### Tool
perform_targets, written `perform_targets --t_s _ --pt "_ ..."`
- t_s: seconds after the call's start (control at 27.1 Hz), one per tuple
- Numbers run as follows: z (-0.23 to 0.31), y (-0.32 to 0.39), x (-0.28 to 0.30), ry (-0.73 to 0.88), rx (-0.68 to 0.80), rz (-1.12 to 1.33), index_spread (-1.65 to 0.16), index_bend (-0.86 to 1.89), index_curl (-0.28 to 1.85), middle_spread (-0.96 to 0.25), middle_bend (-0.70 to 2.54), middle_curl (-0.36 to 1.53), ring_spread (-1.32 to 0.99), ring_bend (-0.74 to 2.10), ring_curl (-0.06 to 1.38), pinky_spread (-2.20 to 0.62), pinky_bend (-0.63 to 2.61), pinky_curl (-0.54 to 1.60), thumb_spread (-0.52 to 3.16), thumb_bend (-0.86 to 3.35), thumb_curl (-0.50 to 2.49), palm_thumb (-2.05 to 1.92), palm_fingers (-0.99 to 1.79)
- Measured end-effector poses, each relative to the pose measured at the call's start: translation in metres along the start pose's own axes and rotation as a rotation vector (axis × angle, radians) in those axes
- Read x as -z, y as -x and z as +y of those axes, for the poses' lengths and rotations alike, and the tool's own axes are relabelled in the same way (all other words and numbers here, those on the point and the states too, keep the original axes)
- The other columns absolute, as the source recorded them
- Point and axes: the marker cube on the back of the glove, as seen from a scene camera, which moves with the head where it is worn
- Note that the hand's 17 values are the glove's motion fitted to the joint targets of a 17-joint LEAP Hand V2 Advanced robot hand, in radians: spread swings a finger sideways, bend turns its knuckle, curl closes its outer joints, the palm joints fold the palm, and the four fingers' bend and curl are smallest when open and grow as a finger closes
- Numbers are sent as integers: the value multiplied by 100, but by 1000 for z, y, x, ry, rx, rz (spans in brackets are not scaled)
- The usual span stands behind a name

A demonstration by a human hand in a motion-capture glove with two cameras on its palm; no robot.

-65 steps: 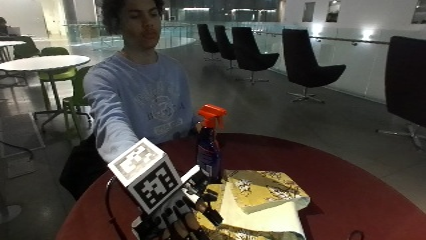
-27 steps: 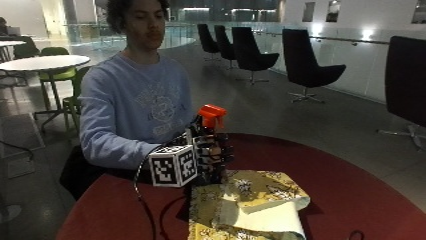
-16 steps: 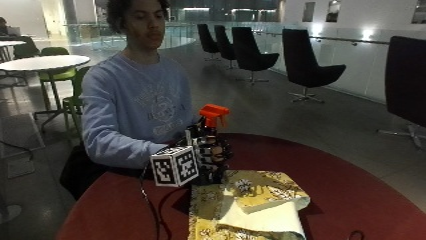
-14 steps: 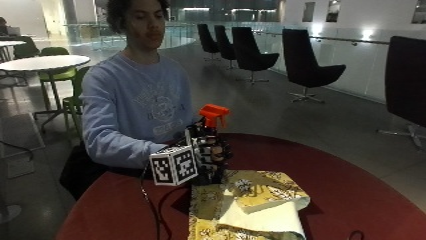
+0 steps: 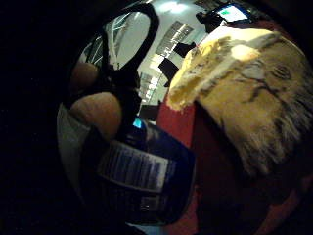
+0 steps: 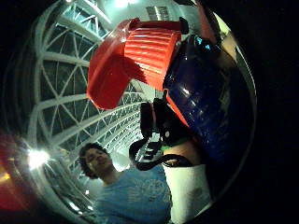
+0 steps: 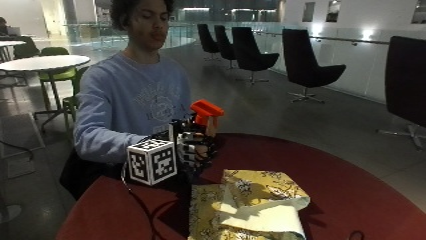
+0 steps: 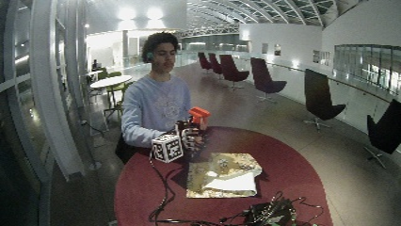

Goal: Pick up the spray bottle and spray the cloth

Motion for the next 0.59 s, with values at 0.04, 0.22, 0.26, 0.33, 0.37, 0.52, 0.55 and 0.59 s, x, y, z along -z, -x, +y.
perform_targets --t_s 0.04,0.22,0.26,0.33,0.37,0.52,0.55,0.59 --pt "0 1 6 13 -29 11 -20 18 36 -4 32 43 -2 47 38 26 17 29 114 -1 31 55 107" --pt "-4 5 29 78 -159 52 -19 17 38 -4 31 43 -2 45 38 26 17 29 114 -1 33 58 108" --pt "-6 5 33 90 -186 61 -19 17 38 -4 30 43 -2 45 38 26 17 29 114 -1 33 58 109" --pt "-8 4 38 117 -240 74 -18 17 39 -4 30 44 -2 45 38 27 17 30 114 -1 33 59 109" --pt "-9 3 40 132 -266 75 -18 17 39 -4 29 44 -2 45 38 27 17 30 114 -1 33 59 109" --pt "-12 -2 44 198 -360 44 -18 17 39 -4 29 44 -2 45 39 27 17 30 114 -2 34 59 110" --pt "-12 -3 44 210 -377 39 -17 16 40 -4 29 44 -2 45 39 27 17 30 114 -2 34 59 110" --pt "-13 -4 44 217 -392 39 -17 16 40 -4 29 44 -2 45 39 27 17 30 114 -2 34 59 110"
